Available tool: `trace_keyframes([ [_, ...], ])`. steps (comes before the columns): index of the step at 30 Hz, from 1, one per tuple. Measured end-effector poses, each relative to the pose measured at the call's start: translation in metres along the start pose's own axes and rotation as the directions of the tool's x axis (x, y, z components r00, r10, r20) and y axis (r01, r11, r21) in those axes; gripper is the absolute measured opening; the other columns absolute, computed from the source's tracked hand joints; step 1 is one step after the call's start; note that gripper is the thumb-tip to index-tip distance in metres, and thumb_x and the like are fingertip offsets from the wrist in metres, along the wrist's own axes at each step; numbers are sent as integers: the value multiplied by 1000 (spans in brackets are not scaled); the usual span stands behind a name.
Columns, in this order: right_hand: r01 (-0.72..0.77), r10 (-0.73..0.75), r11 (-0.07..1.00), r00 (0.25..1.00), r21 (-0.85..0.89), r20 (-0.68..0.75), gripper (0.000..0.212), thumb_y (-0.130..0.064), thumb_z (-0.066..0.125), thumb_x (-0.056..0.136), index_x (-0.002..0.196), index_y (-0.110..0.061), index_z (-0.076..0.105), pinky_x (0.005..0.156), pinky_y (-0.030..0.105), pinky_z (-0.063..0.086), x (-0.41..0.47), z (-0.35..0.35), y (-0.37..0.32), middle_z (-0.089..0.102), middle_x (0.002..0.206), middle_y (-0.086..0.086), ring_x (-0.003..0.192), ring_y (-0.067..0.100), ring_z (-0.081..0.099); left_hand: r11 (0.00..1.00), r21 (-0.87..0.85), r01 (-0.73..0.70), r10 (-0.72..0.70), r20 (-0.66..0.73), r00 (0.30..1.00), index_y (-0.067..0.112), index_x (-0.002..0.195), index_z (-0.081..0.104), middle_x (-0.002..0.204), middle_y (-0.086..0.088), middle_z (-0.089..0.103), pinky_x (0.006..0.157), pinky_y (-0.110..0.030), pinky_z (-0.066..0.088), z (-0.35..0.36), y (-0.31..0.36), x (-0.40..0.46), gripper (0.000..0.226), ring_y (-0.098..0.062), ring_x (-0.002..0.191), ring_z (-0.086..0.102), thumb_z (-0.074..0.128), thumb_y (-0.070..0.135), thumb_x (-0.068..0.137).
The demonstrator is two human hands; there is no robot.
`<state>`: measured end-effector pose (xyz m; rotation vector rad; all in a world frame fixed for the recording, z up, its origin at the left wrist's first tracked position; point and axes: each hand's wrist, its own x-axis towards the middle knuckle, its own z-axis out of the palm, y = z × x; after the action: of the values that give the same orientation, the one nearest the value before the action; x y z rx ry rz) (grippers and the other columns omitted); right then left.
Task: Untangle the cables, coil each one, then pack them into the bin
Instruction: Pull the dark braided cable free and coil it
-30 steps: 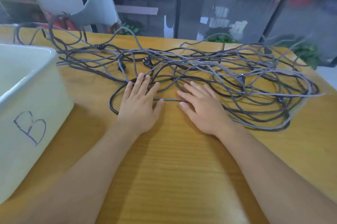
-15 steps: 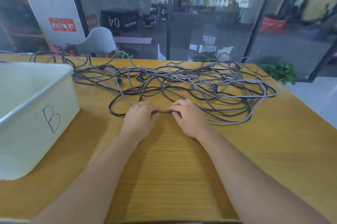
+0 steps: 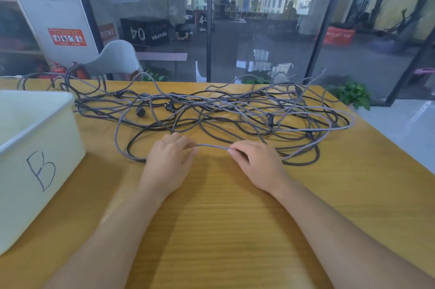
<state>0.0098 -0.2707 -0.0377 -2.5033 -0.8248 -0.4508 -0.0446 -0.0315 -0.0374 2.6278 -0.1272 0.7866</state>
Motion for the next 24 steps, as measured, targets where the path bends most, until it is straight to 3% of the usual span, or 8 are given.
trace_keyframes([
  [3, 22, -20, 997, 1000, 78, -22, 25, -37, 50, 108, 101, -26, 72, 64, 32, 48, 2, 6, -13, 66, 84, -15, 76, 7, 58, 982, -18, -190, 191, 62, 980, 18, 113, 74, 101, 3, 67, 87, -43, 51, 16, 21, 11, 35, -23, 98, 59, 47, 39, 104],
  [6, -24, 27, 994, 999, 107, -32, 21, -39, 53, 106, 101, -31, 72, 63, 25, 43, 2, 0, -5, 62, 80, -22, 73, -1, 55, 968, -52, -244, 249, 116, 962, 16, 108, 73, 95, 2, 66, 83, -46, 52, 22, 20, 18, 24, -26, 92, 59, 53, 27, 106],
  [11, -88, 94, 993, 993, 77, -70, 22, -46, 55, 103, 95, -35, 73, 63, 26, 47, 2, -21, 22, 69, 80, -20, 76, -2, 60, 997, -79, 6, -6, -1, 1000, 21, 107, 71, 97, 8, 66, 75, -38, 52, 10, -11, 17, 19, -19, 93, 61, 53, 27, 107],
  [14, -90, 99, 991, 992, 97, -83, 23, -43, 57, 103, 94, -32, 75, 65, 28, 48, 2, -23, 23, 68, 80, -18, 78, 3, 61, 996, -68, 55, -57, -20, 998, 22, 106, 71, 100, 9, 68, 73, -34, 47, 9, -13, 17, 19, -18, 95, 61, 53, 26, 107],
  [18, -117, 117, 992, 993, 47, -1, 29, -42, 59, 101, 80, -29, 74, 62, 34, 51, 2, -24, 22, 68, 74, -13, 70, 6, 61, 1000, -9, 21, -22, -14, 1000, 19, 103, 74, 93, 7, 68, 83, -40, 50, 5, -15, 14, 26, -20, 92, 60, 52, 34, 106],
  [20, -174, 176, 984, 982, -31, 73, 30, -43, 60, 98, 76, -28, 73, 64, 35, 52, 3, -26, 24, 69, 75, -12, 71, 7, 62, 996, 42, 79, -76, -71, 995, 20, 106, 75, 99, 5, 69, 95, -42, 44, -2, -25, 15, 26, -23, 102, 58, 53, 35, 105],
  [22, -188, 188, 982, 979, -11, 77, 20, -44, 62, 96, 85, -34, 75, 69, 33, 53, 4, -26, 23, 68, 82, -16, 79, 4, 62, 978, 108, 180, -164, -147, 975, 22, 113, 75, 113, 2, 68, 105, -44, 35, -10, -37, 14, 23, -25, 117, 53, 57, 34, 104],
  [24, -130, 127, 990, 990, 51, 66, 14, -46, 63, 96, 107, -41, 72, 79, 28, 49, 2, -24, 19, 65, 94, -22, 92, -3, 58, 952, 158, 262, -229, -200, 953, 22, 121, 72, 124, -2, 63, 110, -46, 30, -17, -50, 12, 25, -28, 127, 47, 60, 32, 101],
])
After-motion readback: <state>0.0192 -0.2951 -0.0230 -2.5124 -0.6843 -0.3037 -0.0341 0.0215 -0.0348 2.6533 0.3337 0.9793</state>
